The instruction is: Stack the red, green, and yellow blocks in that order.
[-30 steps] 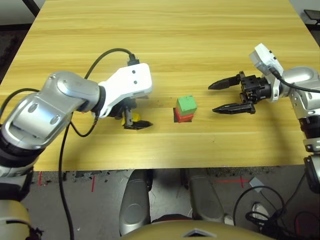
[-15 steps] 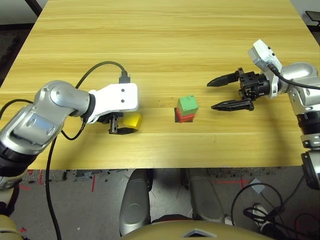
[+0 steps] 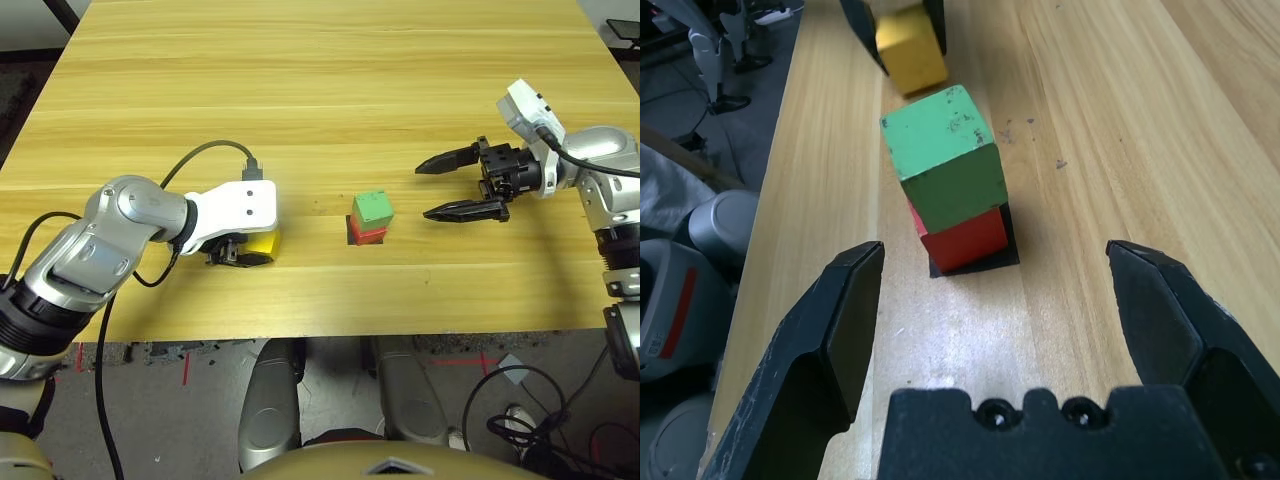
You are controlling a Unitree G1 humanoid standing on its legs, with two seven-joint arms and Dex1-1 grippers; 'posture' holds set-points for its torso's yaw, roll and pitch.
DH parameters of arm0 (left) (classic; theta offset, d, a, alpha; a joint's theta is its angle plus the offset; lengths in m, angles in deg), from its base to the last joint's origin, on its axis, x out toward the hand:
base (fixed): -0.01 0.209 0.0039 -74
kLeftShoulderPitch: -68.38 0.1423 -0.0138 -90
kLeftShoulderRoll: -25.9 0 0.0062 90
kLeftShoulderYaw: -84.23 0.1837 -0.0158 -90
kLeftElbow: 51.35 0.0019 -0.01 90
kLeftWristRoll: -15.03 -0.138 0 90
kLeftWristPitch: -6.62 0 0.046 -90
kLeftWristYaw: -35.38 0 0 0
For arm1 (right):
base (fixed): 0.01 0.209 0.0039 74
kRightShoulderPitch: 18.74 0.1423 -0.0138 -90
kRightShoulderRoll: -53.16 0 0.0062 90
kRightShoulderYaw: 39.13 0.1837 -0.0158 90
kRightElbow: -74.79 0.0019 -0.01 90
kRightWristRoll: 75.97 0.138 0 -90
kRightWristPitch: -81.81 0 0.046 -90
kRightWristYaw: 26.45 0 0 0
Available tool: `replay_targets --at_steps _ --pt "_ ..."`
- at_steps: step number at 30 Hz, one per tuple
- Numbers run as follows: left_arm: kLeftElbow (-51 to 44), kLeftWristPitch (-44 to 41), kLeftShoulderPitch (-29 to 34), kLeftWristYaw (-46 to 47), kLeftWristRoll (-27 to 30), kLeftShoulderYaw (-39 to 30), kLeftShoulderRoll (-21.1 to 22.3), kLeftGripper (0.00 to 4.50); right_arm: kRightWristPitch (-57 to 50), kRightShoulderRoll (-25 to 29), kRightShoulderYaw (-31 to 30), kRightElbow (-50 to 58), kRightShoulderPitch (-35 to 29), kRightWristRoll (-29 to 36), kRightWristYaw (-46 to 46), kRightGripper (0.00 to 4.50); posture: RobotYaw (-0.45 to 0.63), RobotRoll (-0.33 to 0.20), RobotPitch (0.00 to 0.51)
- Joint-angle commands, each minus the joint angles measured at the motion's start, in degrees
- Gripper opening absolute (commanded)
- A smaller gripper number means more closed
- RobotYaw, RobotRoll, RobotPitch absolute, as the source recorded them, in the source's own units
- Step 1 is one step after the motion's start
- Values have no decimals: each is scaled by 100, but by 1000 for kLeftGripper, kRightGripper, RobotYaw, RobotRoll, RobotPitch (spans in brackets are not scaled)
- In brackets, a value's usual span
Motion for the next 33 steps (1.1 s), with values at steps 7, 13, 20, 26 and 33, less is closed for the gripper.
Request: replay_targets --at_steps 7,13,20,26,33 --pt "-160 -2170 -1719 92 640 143 -385 2013 85 -100 62 128 -225 -2 -66 4500 279 73 223" --pt "-136 -3084 -2406 419 1033 377 -1031 2014 104 -235 102 381 -535 55 -183 4500 262 92 187" --pt "136 -3432 -3023 790 1293 649 -1607 2014 30 -241 206 860 -1054 155 -381 4500 224 111 149" --pt "313 -3417 -3437 850 1504 844 -1799 2013 -46 -181 296 1144 -1359 230 -526 4500 193 129 133" --pt "636 -3254 -3680 997 1560 1051 -2222 2013 -33 -148 328 1294 -1572 292 -644 4500 172 141 133"
